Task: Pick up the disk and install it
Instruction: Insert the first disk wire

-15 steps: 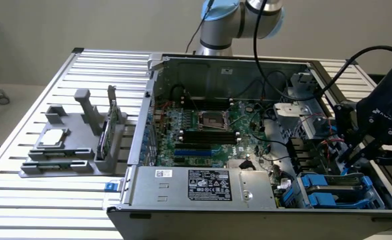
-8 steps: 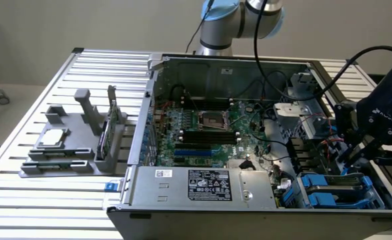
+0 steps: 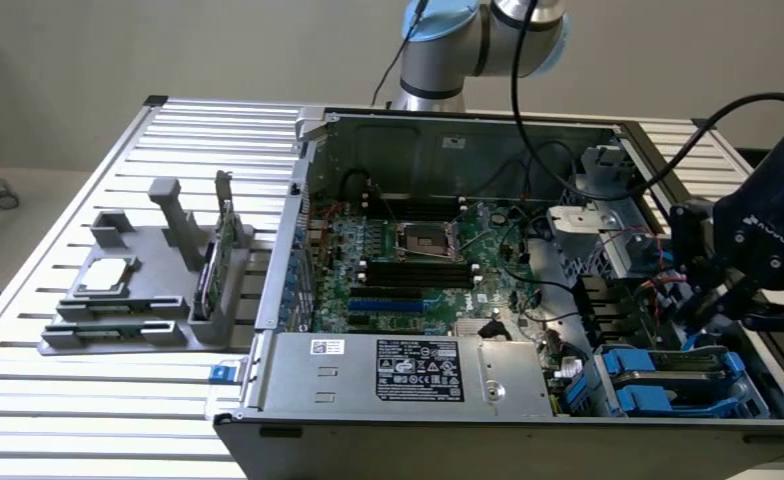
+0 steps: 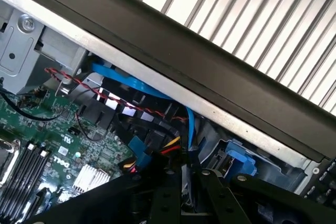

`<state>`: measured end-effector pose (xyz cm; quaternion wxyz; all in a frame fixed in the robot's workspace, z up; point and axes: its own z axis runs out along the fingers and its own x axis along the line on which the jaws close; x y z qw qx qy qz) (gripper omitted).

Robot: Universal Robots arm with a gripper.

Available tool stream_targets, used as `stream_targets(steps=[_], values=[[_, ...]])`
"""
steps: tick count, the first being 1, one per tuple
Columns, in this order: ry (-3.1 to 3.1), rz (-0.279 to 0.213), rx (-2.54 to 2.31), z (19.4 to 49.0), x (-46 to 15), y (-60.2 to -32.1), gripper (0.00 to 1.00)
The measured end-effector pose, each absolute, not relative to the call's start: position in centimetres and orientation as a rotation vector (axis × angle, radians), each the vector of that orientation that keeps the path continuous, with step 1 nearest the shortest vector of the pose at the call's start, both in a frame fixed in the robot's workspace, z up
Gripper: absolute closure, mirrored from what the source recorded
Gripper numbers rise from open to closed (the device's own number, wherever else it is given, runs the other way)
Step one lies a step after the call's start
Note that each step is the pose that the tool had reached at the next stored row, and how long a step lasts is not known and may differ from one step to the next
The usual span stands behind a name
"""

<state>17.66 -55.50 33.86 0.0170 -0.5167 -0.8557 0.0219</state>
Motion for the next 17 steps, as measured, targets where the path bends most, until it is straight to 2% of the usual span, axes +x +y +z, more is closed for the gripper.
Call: stream_targets(steps=[17], values=[[-2.480, 0.105, -1.801, 34.14, 17.69, -55.52, 0.83]])
